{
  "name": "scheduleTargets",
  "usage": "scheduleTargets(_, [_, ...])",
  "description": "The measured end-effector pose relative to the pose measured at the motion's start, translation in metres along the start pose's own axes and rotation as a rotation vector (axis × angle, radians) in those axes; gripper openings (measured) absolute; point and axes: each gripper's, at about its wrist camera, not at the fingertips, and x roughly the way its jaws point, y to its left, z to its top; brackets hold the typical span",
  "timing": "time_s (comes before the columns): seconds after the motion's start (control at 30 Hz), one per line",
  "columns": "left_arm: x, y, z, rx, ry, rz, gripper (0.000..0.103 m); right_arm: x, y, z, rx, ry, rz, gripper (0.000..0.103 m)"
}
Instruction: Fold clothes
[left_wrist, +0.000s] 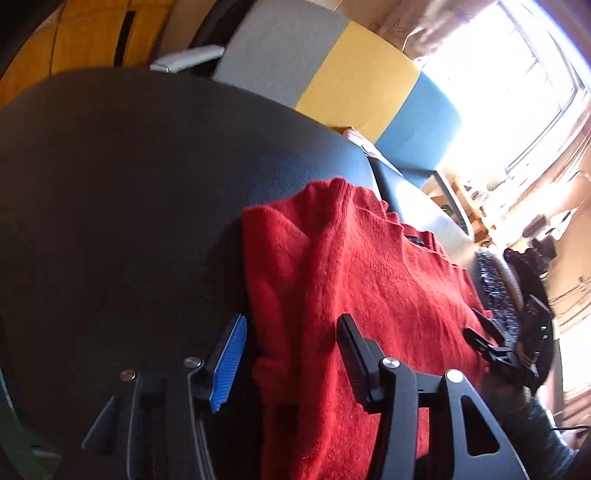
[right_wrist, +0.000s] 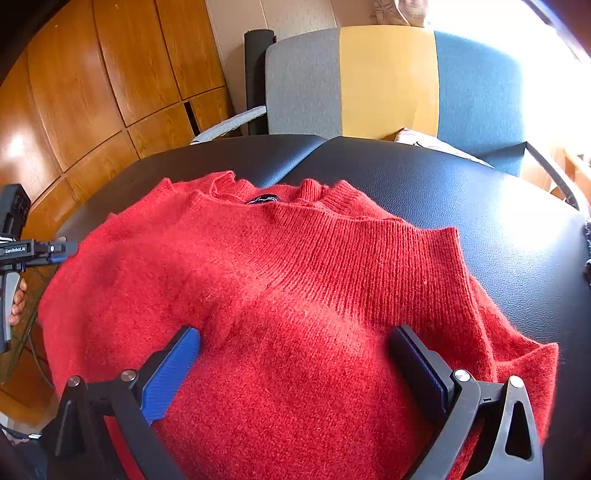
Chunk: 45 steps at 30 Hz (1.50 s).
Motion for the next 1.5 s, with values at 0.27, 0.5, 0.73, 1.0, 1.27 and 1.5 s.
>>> scheduleTargets(0.27, [0.025, 0.006, 0.016, 0.052, 0.066, -0.056, 0.065, 0.0, -0.001, -0.001, 0.004, -0.003, 0.002, 0.103])
scheduleTargets(0.5, [0.04, -0.006, 0.02, 0.046, 0.068, -0.06, 0.017, -0.001, 0.0, -0.001, 0.008, 0.005, 0.001, 0.103])
scheduleTargets(0.73, [0.006, 0.009, 0.049, -0.022, 0.009, -0.015, 0.015, -0.027, 0.004, 0.006, -0.02, 0.081, 0.18, 0.103])
scheduleTargets(1.0, [-0.042, -0.008, 0.063, -0.012, -0.015, -0.07, 0.015, -0.042, 0.012, -0.017, -0.129, 0.191, 0.282, 0.103])
scheduleTargets(1.27, [-0.073, -0.079, 0.058, -0.025, -0.04, -0.312, 0.014, -0.034, 0.01, -0.039, -0.151, 0.177, 0.238, 0.103])
scheduleTargets(1.5, [-0.051, -0.162, 0.061, -0.002, -0.01, -0.465, 0.014, -0.039, 0.008, -0.049, -0.14, 0.123, 0.237, 0.103])
